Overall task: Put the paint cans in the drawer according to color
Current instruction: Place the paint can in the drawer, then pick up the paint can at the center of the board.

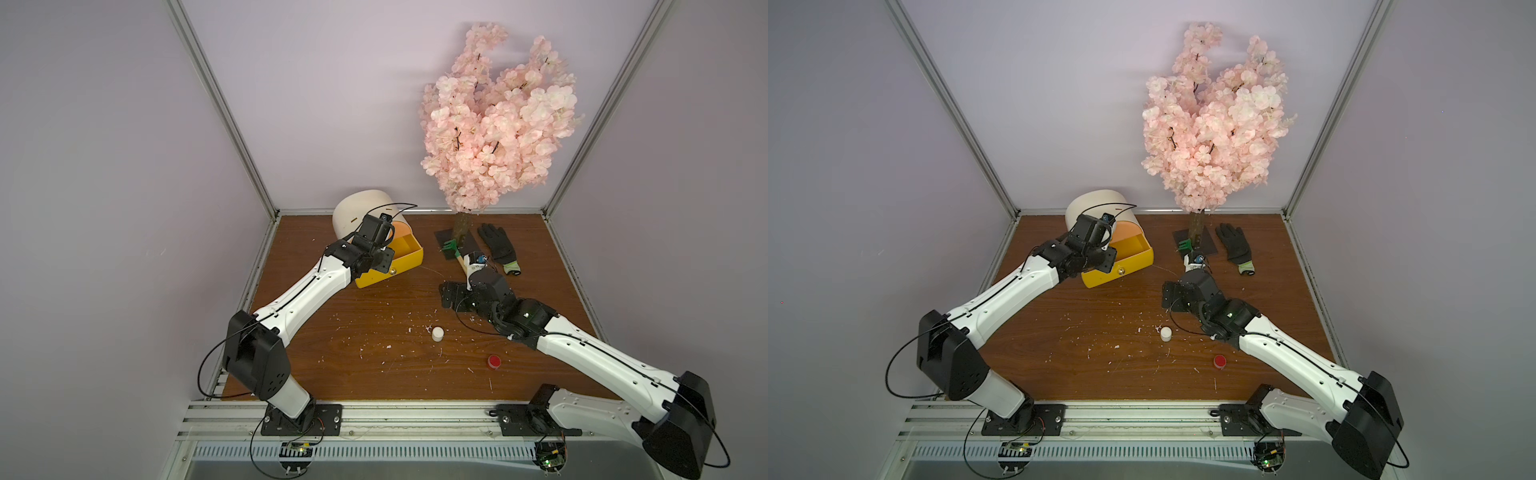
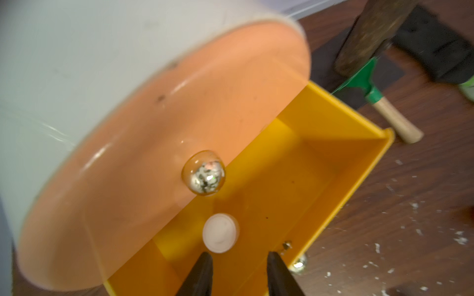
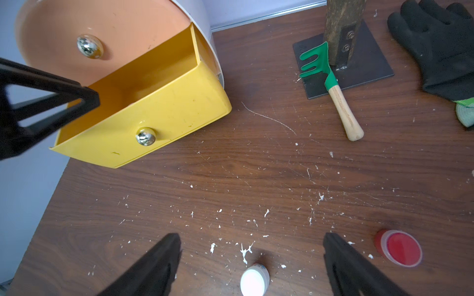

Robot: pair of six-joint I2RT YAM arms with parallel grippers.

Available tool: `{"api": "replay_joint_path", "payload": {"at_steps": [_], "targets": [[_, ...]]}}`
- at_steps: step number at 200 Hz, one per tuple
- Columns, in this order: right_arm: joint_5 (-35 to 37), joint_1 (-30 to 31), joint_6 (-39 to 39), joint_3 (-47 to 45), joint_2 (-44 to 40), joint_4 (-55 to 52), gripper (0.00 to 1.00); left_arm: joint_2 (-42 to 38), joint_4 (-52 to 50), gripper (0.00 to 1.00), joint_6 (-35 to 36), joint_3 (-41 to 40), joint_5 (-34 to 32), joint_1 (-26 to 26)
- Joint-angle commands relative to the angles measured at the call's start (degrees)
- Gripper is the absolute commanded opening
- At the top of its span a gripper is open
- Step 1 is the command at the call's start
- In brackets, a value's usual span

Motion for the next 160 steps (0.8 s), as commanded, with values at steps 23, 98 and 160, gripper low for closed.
{"api": "replay_joint_path", "payload": {"at_steps": [23, 98, 160], "targets": [[4.5, -1.4, 1.9, -0.1, 0.1, -3.7, 0.93, -4.9, 1.4, 0.38, 4.8, -1.6, 6.9, -6.5], [9.1, -7.6, 4.4, -4.6, -4.7, -4.8, 0.94, -11.4, 19.1, 0.53, 9.8, -23.2, 10.3, -18.1], [9.7, -12.8, 2.0, -3.9, -7.2, -6.6, 0.94, -6.0, 33.8, 0.61, 11.6, -32.3, 14.2, -22.6]]}}
